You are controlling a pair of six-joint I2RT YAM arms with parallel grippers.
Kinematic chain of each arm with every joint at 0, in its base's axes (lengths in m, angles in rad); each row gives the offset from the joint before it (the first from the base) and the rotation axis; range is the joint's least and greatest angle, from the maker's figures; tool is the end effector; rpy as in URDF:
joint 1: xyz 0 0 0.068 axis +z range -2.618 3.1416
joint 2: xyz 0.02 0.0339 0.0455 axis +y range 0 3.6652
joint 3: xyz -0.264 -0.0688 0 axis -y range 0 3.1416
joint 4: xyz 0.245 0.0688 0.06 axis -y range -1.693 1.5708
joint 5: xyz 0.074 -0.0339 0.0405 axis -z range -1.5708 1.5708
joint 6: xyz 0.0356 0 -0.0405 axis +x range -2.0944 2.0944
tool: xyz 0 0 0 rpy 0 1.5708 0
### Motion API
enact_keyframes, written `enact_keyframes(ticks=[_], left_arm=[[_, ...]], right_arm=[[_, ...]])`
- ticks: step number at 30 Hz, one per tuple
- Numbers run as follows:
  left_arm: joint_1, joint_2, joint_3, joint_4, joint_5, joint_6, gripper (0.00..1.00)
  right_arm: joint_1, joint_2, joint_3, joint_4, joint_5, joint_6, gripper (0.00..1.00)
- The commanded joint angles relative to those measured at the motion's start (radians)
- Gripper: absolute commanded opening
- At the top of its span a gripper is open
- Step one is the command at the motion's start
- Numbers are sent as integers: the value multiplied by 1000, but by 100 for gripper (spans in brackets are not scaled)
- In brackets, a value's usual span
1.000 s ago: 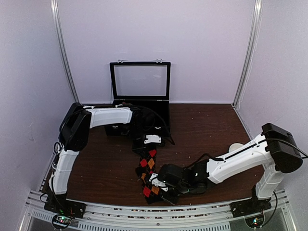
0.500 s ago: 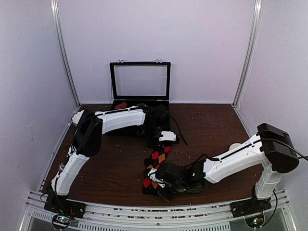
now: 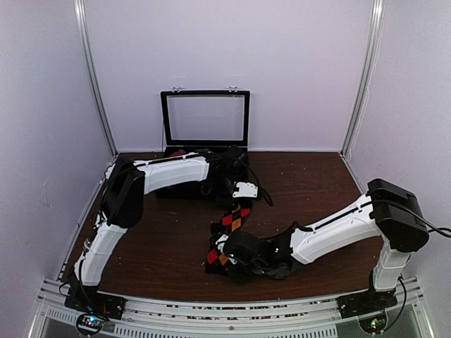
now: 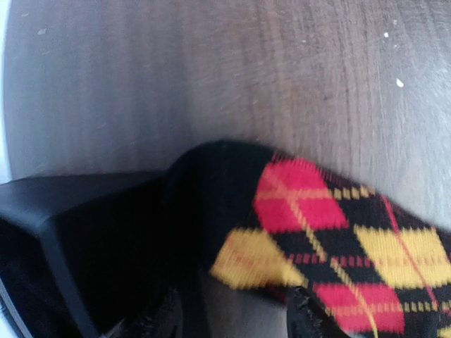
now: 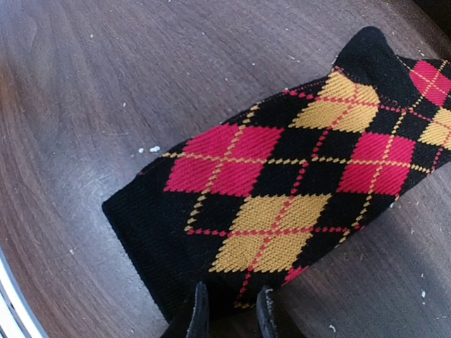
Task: Roll the socks
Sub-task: Adjust the sock at the center of the board, then roll the sock at the center of the board.
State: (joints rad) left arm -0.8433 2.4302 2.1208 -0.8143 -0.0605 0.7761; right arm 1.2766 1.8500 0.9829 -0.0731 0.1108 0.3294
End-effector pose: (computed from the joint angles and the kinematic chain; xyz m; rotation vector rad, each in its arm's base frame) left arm 0.3467 -0.3862 0.1696 1.9366 1.8702 0.0609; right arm 0.1086 0.3448 0.1310 -1.1355 2.3179 0.5062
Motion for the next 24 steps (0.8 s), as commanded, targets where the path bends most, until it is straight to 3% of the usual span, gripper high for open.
enact_keyframes(ticks=[1,5,6,7,9,10,12,16,18,21,24], left_arm=[[7,-189,-29,80,-95,-16,55],[9,-340,-119,82,-218,-29,59],[12,-414,-171,109,-245,-22,86],[15,-470,-243,164,-285,-25,96],[29,-587,-399,306,-398,-55,98],[43,-633,-478,386,-452,-96,98],[103,-713,-577,389,-414,-130,98],[184,-779,-639,143,-161,-184,98],[186,-817,-719,89,-31,-167,95],[186,-906,-876,100,130,-173,94],[186,-985,-1012,134,268,-181,96]], right_arm=[[8,-83,-26,-5,107,-1,26],[39,-203,-13,-42,275,-71,36],[45,-225,-12,-61,331,-80,41],[50,-251,-15,-74,399,-82,49],[55,-310,-40,-61,483,-100,97],[55,-337,-57,-42,522,-105,100],[51,-353,-69,-41,539,-122,100],[31,-308,-67,-97,391,-134,100],[33,-342,-142,-1,223,-174,100],[50,-416,-296,223,87,-252,100],[81,-414,-337,279,76,-330,100]])
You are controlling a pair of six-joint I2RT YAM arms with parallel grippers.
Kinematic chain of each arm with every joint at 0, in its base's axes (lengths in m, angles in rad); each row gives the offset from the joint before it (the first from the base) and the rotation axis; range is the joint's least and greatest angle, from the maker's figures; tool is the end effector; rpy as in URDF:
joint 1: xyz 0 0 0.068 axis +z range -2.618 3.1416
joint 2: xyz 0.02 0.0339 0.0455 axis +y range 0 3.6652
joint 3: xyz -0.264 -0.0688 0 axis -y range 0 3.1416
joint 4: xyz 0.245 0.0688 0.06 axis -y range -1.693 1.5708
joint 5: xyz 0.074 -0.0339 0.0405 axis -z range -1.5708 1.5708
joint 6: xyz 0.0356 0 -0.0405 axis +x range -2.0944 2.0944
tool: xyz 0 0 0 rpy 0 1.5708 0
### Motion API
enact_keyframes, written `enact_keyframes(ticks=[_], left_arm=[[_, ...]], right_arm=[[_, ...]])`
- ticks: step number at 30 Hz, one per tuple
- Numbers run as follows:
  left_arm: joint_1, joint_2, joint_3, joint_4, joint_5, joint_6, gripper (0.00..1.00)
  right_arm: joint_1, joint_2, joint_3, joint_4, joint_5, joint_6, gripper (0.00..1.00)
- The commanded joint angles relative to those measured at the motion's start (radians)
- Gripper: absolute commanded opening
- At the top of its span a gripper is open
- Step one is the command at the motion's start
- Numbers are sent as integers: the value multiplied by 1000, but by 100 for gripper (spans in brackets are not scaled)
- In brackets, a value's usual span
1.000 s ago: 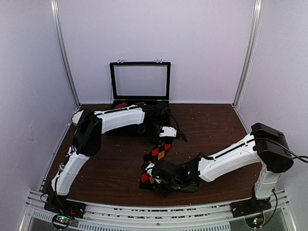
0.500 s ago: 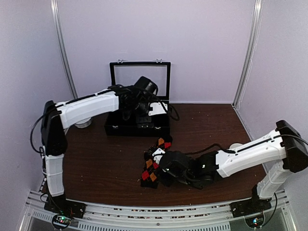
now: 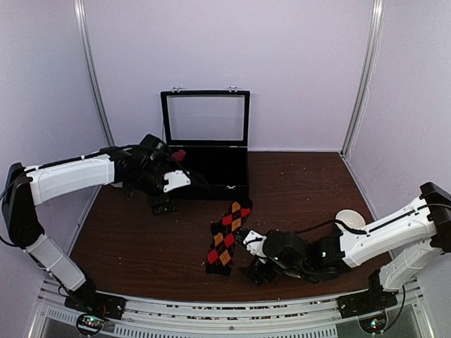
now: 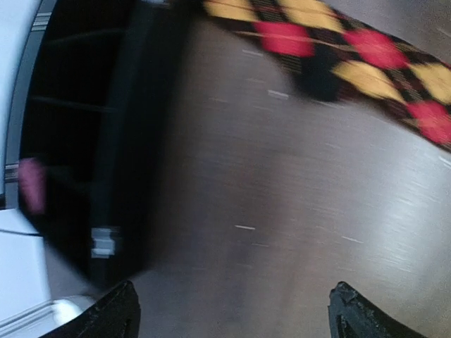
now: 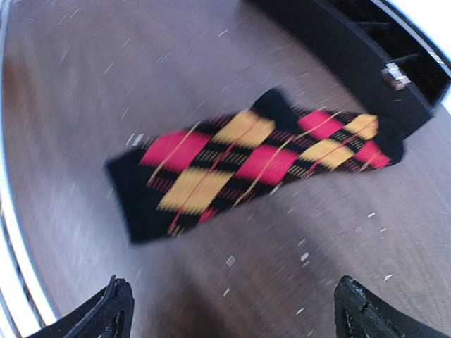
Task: Roll the socks
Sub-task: Roll the sock at the center of the board.
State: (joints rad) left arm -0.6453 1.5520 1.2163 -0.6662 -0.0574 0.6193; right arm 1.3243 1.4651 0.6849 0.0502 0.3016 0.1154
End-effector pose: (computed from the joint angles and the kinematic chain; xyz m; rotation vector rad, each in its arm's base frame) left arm 0.2610 -0.1939 0.2611 1.5023 2.0870 0.0640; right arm 0.0808 0.2777 0.1743 -1.1734 1.9725 0.4133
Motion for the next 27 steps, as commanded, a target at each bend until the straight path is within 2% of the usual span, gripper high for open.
enact_keyframes(ticks=[1,3,5,7,16,27], left_arm=[[-12,-123,-139,-5,297,-24,97],[-13,-135,-187,1,360,-27,98],[-12,-131,-232,18,406,-28,98],[-14,-118,-255,34,435,-23,98],[-27,-27,-225,55,490,-22,98],[-39,-1,-252,63,503,27,96]], right_arm=[[40,-5,-18,126,-111,-132,100],[55,52,20,91,-120,-169,92],[64,117,80,45,-158,-201,74],[65,179,130,14,-179,-220,64],[60,301,179,52,-141,-275,61],[-3,363,211,63,-211,-289,49]])
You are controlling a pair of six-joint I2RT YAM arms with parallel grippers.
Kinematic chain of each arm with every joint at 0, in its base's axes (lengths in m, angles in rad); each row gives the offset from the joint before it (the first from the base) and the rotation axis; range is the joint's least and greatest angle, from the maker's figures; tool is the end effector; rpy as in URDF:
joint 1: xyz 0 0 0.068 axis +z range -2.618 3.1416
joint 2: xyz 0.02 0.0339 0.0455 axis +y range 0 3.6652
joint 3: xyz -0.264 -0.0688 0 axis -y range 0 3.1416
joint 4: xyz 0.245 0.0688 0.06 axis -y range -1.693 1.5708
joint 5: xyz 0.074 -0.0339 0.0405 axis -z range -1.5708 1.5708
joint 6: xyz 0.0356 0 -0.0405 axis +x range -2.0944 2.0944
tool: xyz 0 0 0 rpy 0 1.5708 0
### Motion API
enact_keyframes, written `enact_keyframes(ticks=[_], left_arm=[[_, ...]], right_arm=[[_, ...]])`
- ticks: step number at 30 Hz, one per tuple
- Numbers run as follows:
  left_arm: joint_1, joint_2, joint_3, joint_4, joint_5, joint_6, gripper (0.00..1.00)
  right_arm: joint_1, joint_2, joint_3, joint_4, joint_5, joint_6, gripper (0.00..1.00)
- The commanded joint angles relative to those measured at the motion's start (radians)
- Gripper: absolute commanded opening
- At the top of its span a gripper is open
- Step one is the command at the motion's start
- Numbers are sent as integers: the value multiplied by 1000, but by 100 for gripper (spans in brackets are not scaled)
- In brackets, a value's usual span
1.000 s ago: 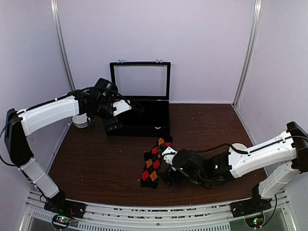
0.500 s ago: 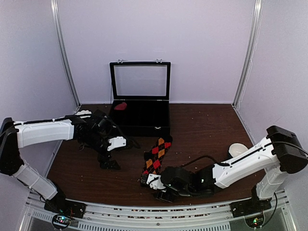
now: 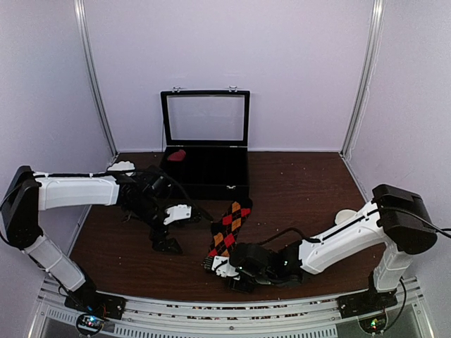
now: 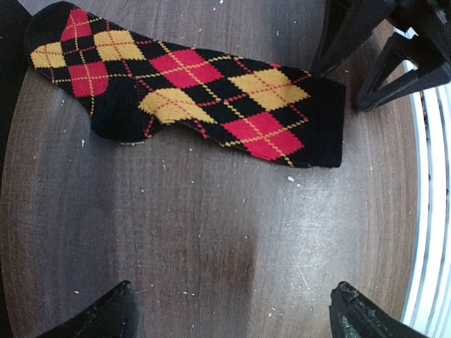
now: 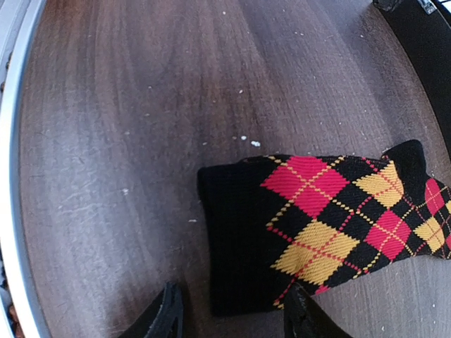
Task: Roll the socks
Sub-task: Roll the sock at the center of the board.
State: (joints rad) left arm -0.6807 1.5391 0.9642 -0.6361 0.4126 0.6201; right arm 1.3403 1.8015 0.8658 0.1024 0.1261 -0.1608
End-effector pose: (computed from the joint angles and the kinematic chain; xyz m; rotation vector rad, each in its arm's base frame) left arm 0.2144 -0.1920 0.1947 1.7406 2.1157 -0.5878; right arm 0.0838 0.3373 0.1280 -1.6159 1.8197 0.3952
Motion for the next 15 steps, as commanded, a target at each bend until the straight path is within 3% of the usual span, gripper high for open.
enact_keyframes(ticks=[1,5,10,15], left_arm=[[-4,15,3,33,34,28,96],[-3,21,25,18,34,37,95],[-3,-14,18,6,48,77,96],[-4,-11,34,-33,67,91,97]], right_arm=[[-26,31,33,9,-48,-11,48],[-45,57,41,-14,-108,5,41],[-83,90,35,-44,-230,36,20],[-99,101,30,-52,-285,61,12]])
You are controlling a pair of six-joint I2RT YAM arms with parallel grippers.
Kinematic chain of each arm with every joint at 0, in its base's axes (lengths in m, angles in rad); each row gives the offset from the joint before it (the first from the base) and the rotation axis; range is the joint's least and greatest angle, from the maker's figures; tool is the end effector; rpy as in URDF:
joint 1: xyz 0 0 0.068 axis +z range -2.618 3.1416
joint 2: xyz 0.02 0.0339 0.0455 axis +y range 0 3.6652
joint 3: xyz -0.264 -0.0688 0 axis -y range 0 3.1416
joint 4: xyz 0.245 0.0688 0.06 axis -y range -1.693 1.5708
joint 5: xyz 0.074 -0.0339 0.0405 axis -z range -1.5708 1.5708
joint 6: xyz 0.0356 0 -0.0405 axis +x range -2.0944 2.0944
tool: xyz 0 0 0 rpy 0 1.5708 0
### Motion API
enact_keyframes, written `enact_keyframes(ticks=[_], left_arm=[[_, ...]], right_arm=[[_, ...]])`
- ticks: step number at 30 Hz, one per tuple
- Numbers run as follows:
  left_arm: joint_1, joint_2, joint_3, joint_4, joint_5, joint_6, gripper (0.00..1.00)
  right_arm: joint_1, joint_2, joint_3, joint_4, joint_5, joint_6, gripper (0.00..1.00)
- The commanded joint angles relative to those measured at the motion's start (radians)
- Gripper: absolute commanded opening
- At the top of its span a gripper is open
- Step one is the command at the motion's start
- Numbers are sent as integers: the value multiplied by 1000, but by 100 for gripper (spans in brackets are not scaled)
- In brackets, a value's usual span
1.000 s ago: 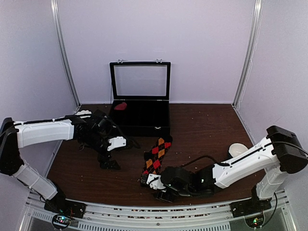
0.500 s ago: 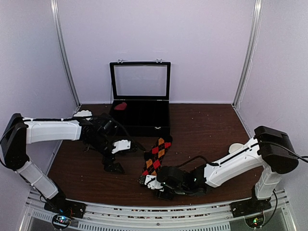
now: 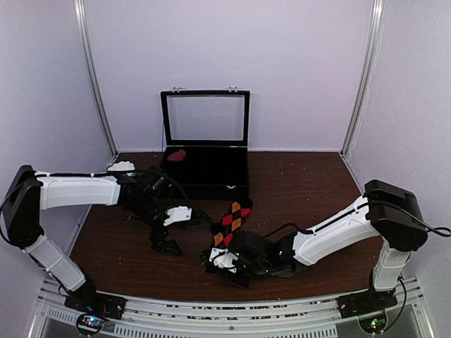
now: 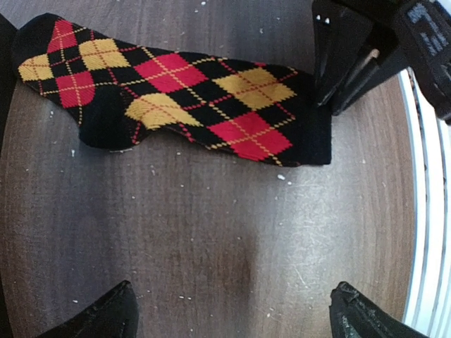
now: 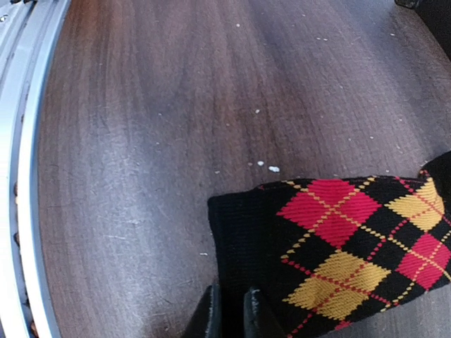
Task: Roll the socks
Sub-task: Roll the sock at the center of the board.
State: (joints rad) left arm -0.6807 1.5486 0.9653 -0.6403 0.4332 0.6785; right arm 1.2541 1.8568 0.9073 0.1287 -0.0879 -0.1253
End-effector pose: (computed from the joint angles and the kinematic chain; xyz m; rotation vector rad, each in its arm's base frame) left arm 0.2143 -0.1928 0.1926 1.8013 2.0614 -0.6025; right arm 0.1093 0.3435 0.1224 -1.6133 1.8884 0.6152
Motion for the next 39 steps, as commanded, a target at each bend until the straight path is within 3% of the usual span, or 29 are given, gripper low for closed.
enact_keyframes(ticks=[1,4,12,17,26,33,39], left_arm=[[-6,-20,33,-30,55,34,96],[-19,-18,35,-31,71,38,92],[-109,46,53,-43,68,72,69],[-153,111,91,-28,60,75,64],[-210,115,16,198,-40,15,48],[-219,112,-23,286,-79,13,47],[-218,96,-31,278,-33,-23,55]], right_arm=[[-15,44,-3,-87,-83,31,8],[-34,45,29,-99,-132,79,0],[-119,78,72,-70,-316,289,0],[-161,77,56,12,-416,432,0],[-231,105,16,183,-540,657,0],[-268,140,-21,333,-623,783,0],[-281,143,-44,366,-639,825,0]])
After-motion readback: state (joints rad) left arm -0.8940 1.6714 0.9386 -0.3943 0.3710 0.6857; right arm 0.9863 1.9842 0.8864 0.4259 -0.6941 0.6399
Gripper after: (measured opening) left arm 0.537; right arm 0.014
